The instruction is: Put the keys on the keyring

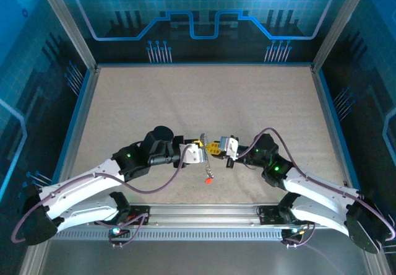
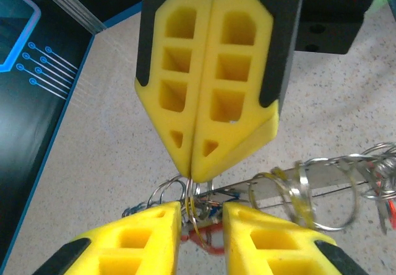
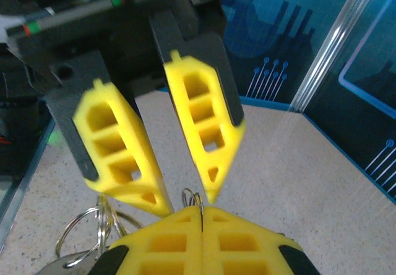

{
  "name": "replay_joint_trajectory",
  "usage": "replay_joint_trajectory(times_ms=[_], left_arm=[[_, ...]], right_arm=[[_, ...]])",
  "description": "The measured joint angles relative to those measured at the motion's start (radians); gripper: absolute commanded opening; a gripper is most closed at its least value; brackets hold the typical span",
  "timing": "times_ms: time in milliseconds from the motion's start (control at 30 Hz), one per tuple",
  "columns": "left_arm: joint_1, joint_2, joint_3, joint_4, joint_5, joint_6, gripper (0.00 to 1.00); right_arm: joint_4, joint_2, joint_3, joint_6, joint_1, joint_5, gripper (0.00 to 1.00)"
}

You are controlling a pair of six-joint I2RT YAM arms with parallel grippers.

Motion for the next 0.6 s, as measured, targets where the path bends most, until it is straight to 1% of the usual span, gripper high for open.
replay_joint_trajectory(times_ms=[100,267,367,433,533,600], left_arm=[[0.011,0.019,0.000,0.035,0.012,-0.017,0.24],[0.018,0.036,-0.001,0.068,0.028,-0.039,0.12],[0.026,0.036,-0.001,0.073,0.036,-0.049,0.08],[0.027,0.034,-0.004,0.075,0.040,-0.051,0.06],[0.028,0.023,-0.014,0.080,0.047,-0.051,0.00],[0.029,0.014,-0.014,0.076,0.047,-0.048,0.00]], right_arm=[[0.018,-0.009,0.000,0.009,-0.003,-0.009,0.00],[0.051,-0.013,-0.013,0.022,-0.007,-0.015,0.00],[0.060,-0.019,-0.020,0.022,-0.008,-0.016,0.00],[0.062,-0.023,-0.023,0.022,-0.011,-0.015,0.00],[0.058,-0.029,-0.024,0.014,-0.012,-0.017,0.00],[0.057,-0.034,-0.025,0.001,-0.012,-0.019,0.00]])
